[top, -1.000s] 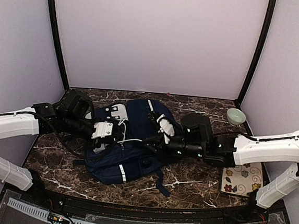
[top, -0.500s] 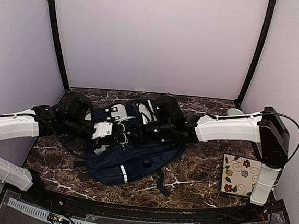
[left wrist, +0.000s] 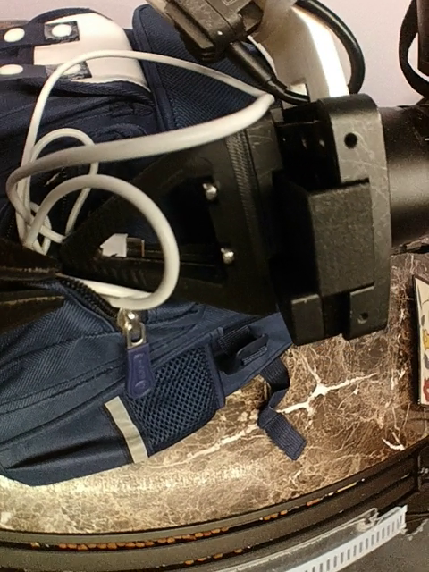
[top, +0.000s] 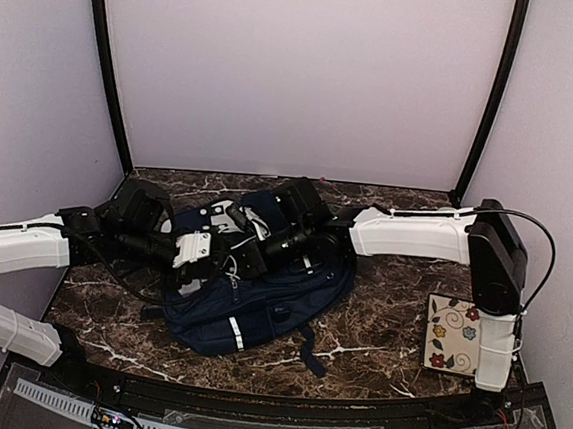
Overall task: Pack the student bag
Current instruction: Adjust the student bag at the center of the board.
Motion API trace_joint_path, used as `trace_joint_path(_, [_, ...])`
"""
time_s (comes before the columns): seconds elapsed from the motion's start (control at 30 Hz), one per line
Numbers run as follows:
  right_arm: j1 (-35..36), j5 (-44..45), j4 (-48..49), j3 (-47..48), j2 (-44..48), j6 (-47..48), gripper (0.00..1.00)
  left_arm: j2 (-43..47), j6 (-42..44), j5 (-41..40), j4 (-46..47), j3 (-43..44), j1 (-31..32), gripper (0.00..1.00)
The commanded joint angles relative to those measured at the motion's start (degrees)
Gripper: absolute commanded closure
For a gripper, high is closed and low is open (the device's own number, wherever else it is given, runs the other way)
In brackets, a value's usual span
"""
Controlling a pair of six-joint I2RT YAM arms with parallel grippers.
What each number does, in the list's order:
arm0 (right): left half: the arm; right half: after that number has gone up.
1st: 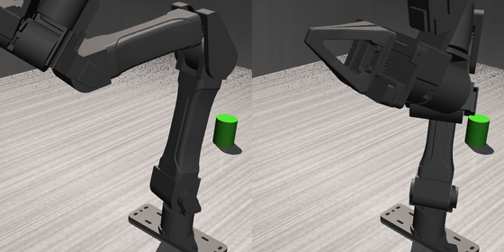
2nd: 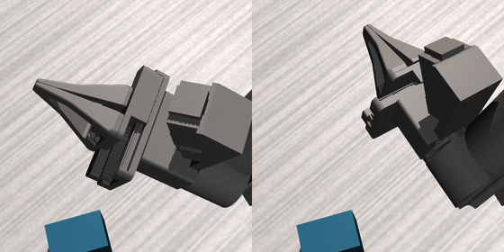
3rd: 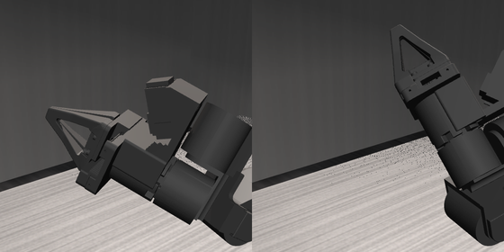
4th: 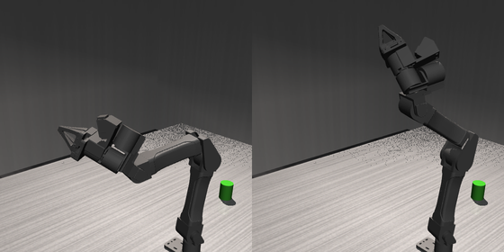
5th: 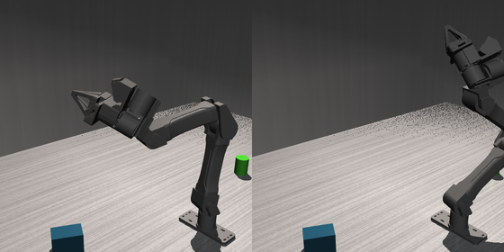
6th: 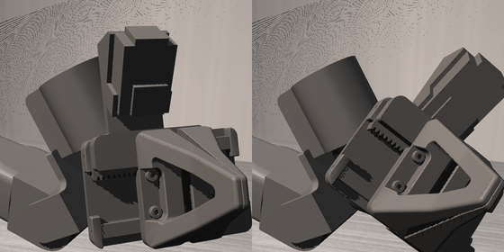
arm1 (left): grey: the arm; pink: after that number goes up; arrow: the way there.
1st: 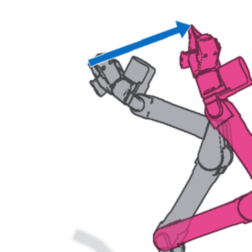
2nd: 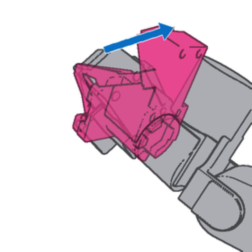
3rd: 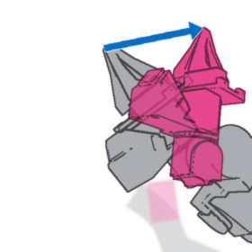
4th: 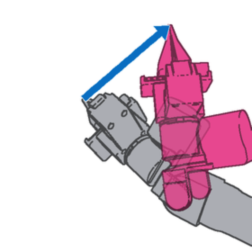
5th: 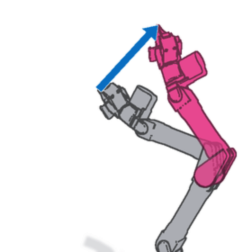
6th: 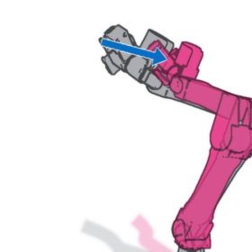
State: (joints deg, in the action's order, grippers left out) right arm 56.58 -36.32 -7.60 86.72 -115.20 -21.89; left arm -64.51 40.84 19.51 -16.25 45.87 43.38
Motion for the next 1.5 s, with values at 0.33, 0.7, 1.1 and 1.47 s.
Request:
trace_joint_path(0.33, [-0.2,-5.7,-12.4,6.9,-7.9,-3.1,1.00,11.1,-41.9,-11.3,-15.2,3.2,0.7,0.02])
trace_joint_path(0.7, [-0.3,-3.8,-15.5,8.5,-8.7,-3.3,1.00,13.1,-80.8,-29.1,-21.8,0.1,2.9,0.34])
trace_joint_path(1.1, [2.2,-12.5,-15.9,11.4,-13.2,-3.7,1.00,15.6,-91.2,-23.3,4.6,-19.7,3.5,0.28])
trace_joint_path(1.47, [3.1,-0.4,-19.8,20.3,-22.1,-5.7,0.96,13.1,-80.1,-18.4,18.1,-17.6,3.5,0.35])
